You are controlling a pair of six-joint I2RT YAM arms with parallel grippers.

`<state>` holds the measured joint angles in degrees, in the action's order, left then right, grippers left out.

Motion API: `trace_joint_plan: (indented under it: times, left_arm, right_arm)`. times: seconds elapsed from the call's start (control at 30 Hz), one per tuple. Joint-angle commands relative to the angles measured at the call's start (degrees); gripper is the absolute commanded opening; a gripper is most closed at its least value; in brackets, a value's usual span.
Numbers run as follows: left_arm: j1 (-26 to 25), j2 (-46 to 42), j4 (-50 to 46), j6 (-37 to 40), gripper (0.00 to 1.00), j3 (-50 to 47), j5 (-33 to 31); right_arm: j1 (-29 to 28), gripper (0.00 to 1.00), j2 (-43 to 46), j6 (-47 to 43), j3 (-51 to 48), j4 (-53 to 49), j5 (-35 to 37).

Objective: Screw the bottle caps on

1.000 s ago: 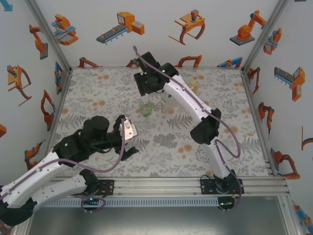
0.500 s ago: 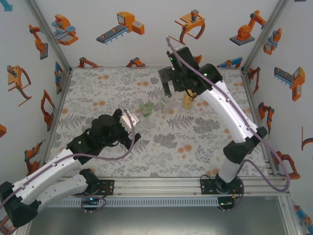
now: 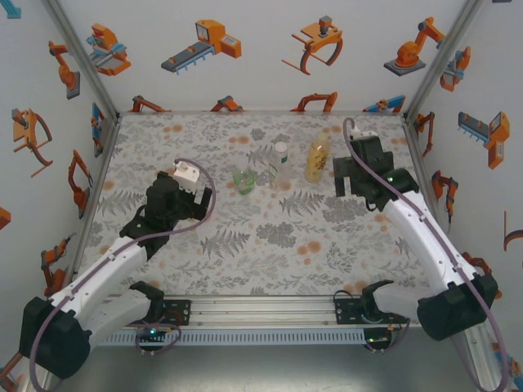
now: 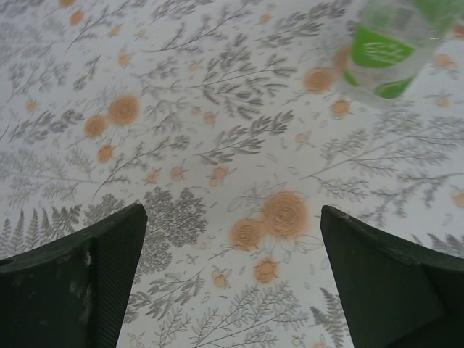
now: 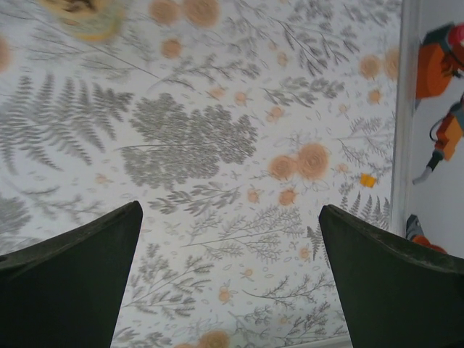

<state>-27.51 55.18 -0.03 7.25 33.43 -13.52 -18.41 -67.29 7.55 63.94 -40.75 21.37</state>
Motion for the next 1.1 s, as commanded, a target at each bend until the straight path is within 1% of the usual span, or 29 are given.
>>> trace_joint_plan:
  times: [0.0, 0.1, 0.23, 0.33, 0.4, 0.53, 0.57, 0.63, 0.7, 0.77, 0.87, 0.93, 1.0, 1.03, 1.07]
  left_arm:
    - [3.22, 1.48, 5.42, -1.03, 0.97, -2.21, -2.38]
    - [6.97, 3.02, 10.19, -0.78, 0.97, -5.55, -1.74]
    - [13.14, 5.33, 18.38, -1.92, 0.97, -10.41, 2.44]
    - [17.31, 8.79, 23.45, -3.92, 0.97, -12.22, 5.2]
    - [19.16, 11.57, 26.18, -5.09, 0.97, -12.4, 6.01]
    - [20.56, 17.25, 34.1, -5.0, 0.97, -12.96, 6.74]
    - [20.63, 17.96, 33.05, -4.5, 0.97, -12.01, 7.44]
    - [20.75, 20.42, 35.74, -3.55, 0.97, -11.42, 7.61]
    - [20.91, 22.54, 39.41, -3.1, 0.97, -11.37, 7.82]
    - [21.79, 24.96, 42.79, -4.23, 0.97, -11.28, 8.88]
    - [22.56, 28.12, 45.57, -4.91, 0.97, -10.9, 9.39]
    - [23.53, 28.09, 42.78, -5.8, 0.97, -9.73, 10.42]
    - [24.39, 29.29, 43.76, -6.56, 0.97, -9.74, 11.31]
    - [24.75, 30.18, 45.56, -6.52, 0.97, -10.21, 12.25]
    - [24.79, 31.99, 49.29, -6.05, 0.97, -11.24, 13.34]
  right_arm:
    - [4.43, 0.99, 2.65, -2.62, -8.61, 13.51, -1.06]
    - [8.57, 0.99, 3.21, -3.7, -16.32, 22.43, -3.09]
    - [13.83, 0.99, 1.68, -4.32, -25.56, 37.33, -7.64]
    - [16.85, 1.0, -0.95, -4.25, -31.4, 48.97, -9.41]
    - [18.49, 1.0, -3.27, -3.48, -34.48, 56.3, -10.7]
    - [21.4, 1.0, -9.26, -2.29, -37.72, 67.75, -14.54]
    - [21.74, 1.0, -10.35, -1.93, -36.94, 67.31, -14.66]
    - [22.32, 1.0, -12.1, -2.04, -36.42, 69.97, -16.45]
    - [22.71, 1.0, -13.57, -1.58, -37.07, 74.69, -17.51]
    - [23.36, 1.0, -15.75, -0.61, -37.31, 77.98, -19.62]
    - [23.42, 1.0, -18.04, -1.44, -37.05, 79.52, -22.29]
    - [23.42, 1.0, -18.94, -1.99, -37.38, 80.95, -23.33]
    - [23.4, 0.99, -18.94, -2.17, -37.77, 81.49, -23.61]
    - [23.42, 1.0, -19.02, -2.3, -37.96, 81.91, -23.81]
    - [23.41, 1.0, -19.11, -2.4, -38.1, 82.22, -24.0]
